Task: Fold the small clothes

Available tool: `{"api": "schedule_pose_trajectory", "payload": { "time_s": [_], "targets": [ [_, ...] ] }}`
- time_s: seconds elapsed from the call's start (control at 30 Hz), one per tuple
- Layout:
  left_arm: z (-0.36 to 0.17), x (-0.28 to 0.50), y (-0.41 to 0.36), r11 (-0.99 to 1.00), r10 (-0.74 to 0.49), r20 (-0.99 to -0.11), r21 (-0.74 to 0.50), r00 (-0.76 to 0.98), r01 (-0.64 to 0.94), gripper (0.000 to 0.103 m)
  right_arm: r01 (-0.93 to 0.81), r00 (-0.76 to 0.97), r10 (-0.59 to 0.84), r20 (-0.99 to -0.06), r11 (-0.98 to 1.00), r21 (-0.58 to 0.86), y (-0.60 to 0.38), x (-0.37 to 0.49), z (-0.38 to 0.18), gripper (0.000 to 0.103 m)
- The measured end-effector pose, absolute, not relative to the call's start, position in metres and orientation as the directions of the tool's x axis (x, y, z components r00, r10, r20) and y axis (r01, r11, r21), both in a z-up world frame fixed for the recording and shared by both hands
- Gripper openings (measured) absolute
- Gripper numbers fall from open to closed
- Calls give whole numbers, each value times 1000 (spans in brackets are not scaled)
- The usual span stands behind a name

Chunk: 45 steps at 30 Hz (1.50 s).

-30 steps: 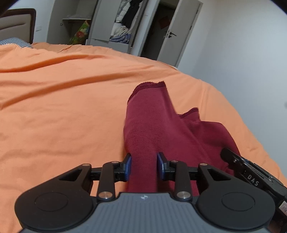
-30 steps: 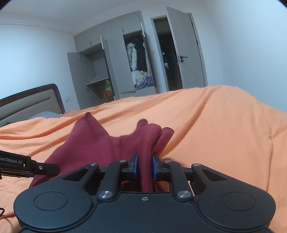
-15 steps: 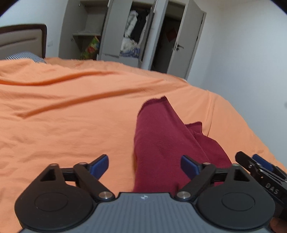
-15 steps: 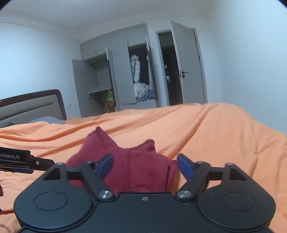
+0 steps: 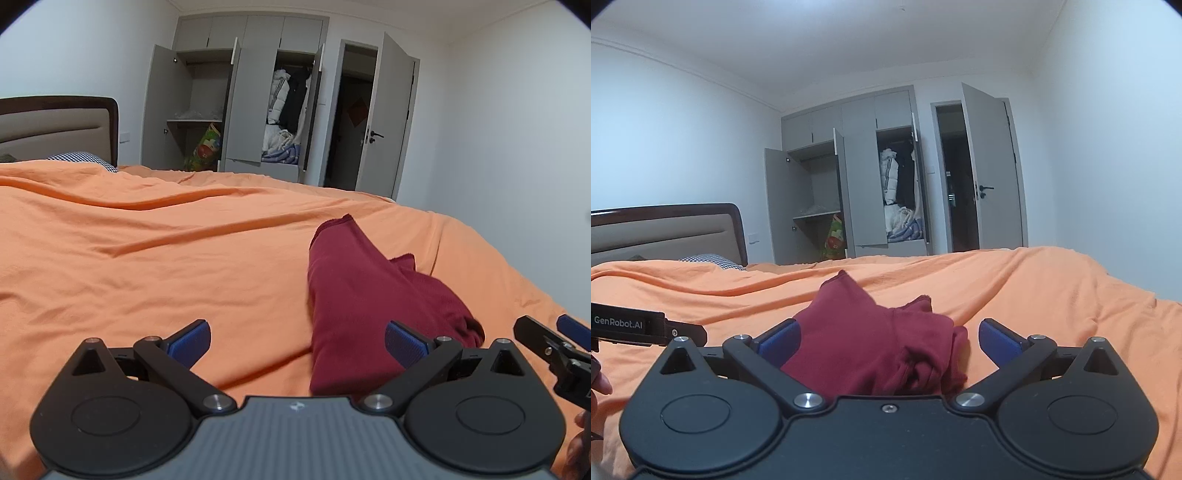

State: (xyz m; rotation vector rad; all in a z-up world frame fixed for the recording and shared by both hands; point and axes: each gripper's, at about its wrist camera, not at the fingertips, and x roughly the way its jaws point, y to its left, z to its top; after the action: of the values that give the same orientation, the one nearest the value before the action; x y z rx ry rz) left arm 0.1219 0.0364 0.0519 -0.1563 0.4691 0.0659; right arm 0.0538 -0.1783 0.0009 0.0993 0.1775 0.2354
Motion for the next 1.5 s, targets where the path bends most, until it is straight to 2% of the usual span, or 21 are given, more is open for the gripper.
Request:
{"api": "schedule_pose_trajectory", "payload": {
  "time_s": [0.53,1.5],
  "targets": [
    [17,40,41,990,29,-418,-115,908,-85,103,-191,962,208,-179,975,111,-177,-19,-27,102],
    [14,32,46,989,50,-423,-108,905,-105,103,-193,962,211,-172,974,117,-176,-21,-26,102]
  ]
}}
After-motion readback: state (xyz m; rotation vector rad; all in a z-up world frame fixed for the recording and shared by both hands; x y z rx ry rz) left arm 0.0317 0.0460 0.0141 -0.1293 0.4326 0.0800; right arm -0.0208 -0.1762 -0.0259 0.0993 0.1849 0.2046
